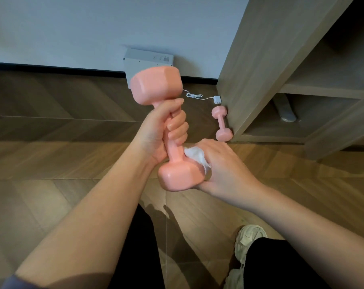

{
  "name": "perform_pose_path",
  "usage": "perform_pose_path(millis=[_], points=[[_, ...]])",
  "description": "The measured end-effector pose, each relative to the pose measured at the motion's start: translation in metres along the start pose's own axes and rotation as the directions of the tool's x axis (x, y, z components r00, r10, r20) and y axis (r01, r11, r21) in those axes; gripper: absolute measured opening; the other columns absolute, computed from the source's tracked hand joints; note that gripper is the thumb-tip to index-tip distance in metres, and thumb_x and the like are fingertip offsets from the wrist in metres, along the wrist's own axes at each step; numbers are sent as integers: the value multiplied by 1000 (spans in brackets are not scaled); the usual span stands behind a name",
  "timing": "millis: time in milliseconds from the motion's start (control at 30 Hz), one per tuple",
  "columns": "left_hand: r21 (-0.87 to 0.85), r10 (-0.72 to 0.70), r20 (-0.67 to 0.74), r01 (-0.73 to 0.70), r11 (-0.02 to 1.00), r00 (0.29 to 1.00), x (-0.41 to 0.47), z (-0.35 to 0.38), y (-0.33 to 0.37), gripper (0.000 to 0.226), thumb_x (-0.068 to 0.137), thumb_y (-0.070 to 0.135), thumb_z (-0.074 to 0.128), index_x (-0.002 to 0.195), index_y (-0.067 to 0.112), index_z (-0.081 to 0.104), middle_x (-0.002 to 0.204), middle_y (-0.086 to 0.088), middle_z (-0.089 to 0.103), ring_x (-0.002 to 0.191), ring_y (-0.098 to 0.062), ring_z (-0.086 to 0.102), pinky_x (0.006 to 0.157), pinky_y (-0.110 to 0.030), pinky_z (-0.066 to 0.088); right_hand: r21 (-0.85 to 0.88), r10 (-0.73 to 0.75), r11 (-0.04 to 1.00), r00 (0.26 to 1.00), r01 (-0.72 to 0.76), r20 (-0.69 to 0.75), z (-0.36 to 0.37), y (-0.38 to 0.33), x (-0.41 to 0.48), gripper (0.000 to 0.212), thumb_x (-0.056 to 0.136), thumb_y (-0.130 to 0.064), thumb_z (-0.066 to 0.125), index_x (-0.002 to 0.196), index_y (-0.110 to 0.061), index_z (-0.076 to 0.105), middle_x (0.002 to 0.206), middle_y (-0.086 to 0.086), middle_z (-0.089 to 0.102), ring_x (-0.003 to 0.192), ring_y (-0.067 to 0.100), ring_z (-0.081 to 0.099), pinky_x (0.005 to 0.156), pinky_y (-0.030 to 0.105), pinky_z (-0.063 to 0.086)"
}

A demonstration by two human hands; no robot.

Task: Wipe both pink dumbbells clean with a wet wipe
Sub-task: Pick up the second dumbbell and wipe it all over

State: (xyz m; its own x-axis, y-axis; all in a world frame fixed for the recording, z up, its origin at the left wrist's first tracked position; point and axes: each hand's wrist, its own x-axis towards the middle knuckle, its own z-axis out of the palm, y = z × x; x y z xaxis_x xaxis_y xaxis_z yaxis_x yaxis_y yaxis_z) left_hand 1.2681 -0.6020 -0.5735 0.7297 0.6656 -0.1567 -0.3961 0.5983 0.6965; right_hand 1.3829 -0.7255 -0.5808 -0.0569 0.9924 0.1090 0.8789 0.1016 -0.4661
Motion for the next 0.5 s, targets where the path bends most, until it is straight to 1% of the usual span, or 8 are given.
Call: perform_pose_path(millis=[67, 133, 200, 267, 333, 367, 433, 500], points=[[42, 52, -84, -48, 998, 995, 1, 3, -1, 41, 95, 17, 48, 57, 20, 33, 40, 7, 28, 31, -8, 25, 34, -20, 26, -25, 20, 999, 997, -22, -75, 2, -1, -4, 36, 73, -28, 82, 98, -18, 58, 95, -8, 54, 89, 13, 50, 78, 29, 39], [77, 94, -162, -82, 994, 982, 0, 6, -3, 41, 94, 16, 50, 56, 20, 34, 41, 5, 27, 32, -10, 24, 36, -21, 26, -97, 16, 995, 999, -19, -33, 2, -2, -7, 44, 73, -24, 79, 111, -16, 59, 109, -4, 58, 105, 17, 53, 90, 33, 41], [125, 136, -224, -109, 986, 965, -2, 7, -6, 44, 93, 14, 53, 53, 19, 36, 41, 4, 27, 34, -12, 24, 38, -21, 26, -230, 13, 973, 997, 6, 80, 3, -4, -8, 58, 78, -39, 73, 129, -22, 51, 127, -7, 55, 125, 13, 46, 107, 35, 34], [194, 175, -249, -128, 973, 953, -4, 8, -9, 46, 92, 13, 56, 50, 18, 38, 41, 1, 30, 35, -14, 26, 39, -23, 26, -287, 20, 958, 993, 15, 121, 4, -6, -8, 66, 80, -55, 66, 136, -26, 45, 134, -10, 51, 131, 10, 41, 113, 36, 29], [248, 204, -253, -140, 959, 946, -5, 10, -11, 46, 91, 13, 59, 49, 18, 41, 40, 0, 32, 36, -16, 28, 40, -24, 26, -304, -5, 952, 996, 33, 93, 3, -8, -7, 64, 80, -58, 66, 133, -25, 50, 132, -10, 55, 128, 11, 45, 112, 37, 32], [257, 214, -263, -146, 955, 941, -5, 11, -11, 45, 91, 12, 59, 49, 18, 43, 40, -1, 33, 36, -16, 28, 40, -24, 27, -298, -19, 954, 998, 36, 58, 2, -8, -8, 61, 79, -54, 71, 128, -22, 55, 128, -7, 59, 125, 13, 50, 110, 38, 34], [241, 221, -305, -150, 959, 926, -4, 13, -10, 42, 90, 11, 59, 53, 18, 43, 42, -1, 33, 36, -16, 28, 41, -24, 26, -266, -68, 963, 996, 50, -56, 3, -7, -11, 48, 71, -33, 83, 112, -15, 64, 113, -1, 66, 110, 19, 60, 103, 38, 41], [214, 214, -345, -145, 966, 914, -3, 13, -9, 38, 90, 11, 59, 56, 17, 42, 43, -1, 33, 37, -16, 28, 43, -26, 25, -248, -105, 966, 986, 69, -133, 6, -8, -13, 44, 65, -18, 86, 103, -12, 66, 105, 0, 67, 102, 22, 63, 96, 38, 44]])
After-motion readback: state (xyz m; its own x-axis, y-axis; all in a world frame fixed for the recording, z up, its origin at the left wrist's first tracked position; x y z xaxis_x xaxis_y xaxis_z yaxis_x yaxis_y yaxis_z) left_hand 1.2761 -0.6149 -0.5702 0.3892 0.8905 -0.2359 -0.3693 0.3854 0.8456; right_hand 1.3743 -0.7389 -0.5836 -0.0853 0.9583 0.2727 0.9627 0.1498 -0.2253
